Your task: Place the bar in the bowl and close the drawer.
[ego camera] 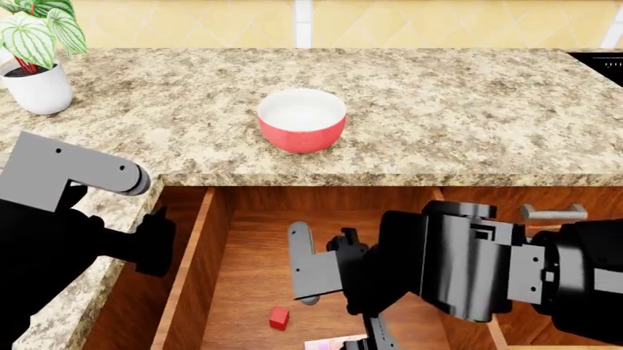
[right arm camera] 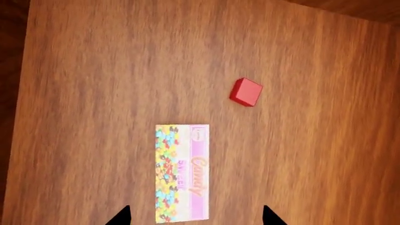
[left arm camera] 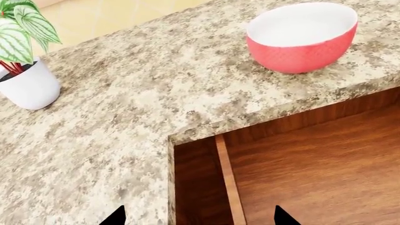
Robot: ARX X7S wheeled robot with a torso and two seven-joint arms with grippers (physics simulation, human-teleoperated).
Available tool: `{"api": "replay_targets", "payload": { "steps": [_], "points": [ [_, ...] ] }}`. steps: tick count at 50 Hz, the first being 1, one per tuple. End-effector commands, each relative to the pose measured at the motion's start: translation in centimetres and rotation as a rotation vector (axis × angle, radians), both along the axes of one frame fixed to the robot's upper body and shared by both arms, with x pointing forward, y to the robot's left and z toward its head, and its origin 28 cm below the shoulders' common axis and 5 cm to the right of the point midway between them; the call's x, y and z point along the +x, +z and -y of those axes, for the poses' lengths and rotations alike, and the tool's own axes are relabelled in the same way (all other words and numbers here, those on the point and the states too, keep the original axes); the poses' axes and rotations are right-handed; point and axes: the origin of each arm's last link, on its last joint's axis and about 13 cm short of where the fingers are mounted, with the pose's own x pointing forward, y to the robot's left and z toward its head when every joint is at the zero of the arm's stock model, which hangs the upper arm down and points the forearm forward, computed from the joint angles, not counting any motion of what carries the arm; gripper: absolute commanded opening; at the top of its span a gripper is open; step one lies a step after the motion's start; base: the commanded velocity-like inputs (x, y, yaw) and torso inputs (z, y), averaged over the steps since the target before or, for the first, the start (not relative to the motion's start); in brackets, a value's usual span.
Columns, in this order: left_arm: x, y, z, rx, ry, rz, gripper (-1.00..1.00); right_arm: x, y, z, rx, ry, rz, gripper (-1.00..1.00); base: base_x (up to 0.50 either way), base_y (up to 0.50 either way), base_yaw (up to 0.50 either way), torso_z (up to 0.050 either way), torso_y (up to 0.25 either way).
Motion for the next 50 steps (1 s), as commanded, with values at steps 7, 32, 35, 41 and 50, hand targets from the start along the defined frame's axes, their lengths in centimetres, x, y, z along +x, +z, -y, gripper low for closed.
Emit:
{"api": "replay_targets", "payload": {
  "steps": [7,32,35,41,50],
  "points": [
    [0.0,-0.2,-0.1,-0.004,0.005,-0.006,1.00,0.5,-1.4,-0.6,0.059,0.030,-0.067,1.00,0.00,0.00,0.00,0.000,0.000],
    [0.3,-0.5,-0.1,-0.004,0.008,-0.016,1.00,1.7,-4.9,0.4,0.004,-0.033,-0.113,1.00,0.00,0.00,0.00,0.000,0.000],
    [0.3,-0.5,-0.1,-0.005,0.008,-0.017,1.00,1.7,-5.2,0.4,0.006,-0.035,-0.118,1.00,0.00,0.00,0.00,0.000,0.000],
    [0.3,-0.6,-0.1,-0.005,0.009,-0.017,1.00,1.9,-5.9,0.3,0.008,-0.036,-0.126,1.00,0.00,0.00,0.00,0.000,0.000],
    [0.4,-0.7,-0.2,-0.007,0.008,-0.020,1.00,2.2,-6.7,0.3,0.008,-0.042,-0.132,1.00,0.00,0.00,0.00,0.000,0.000]
  ]
}}
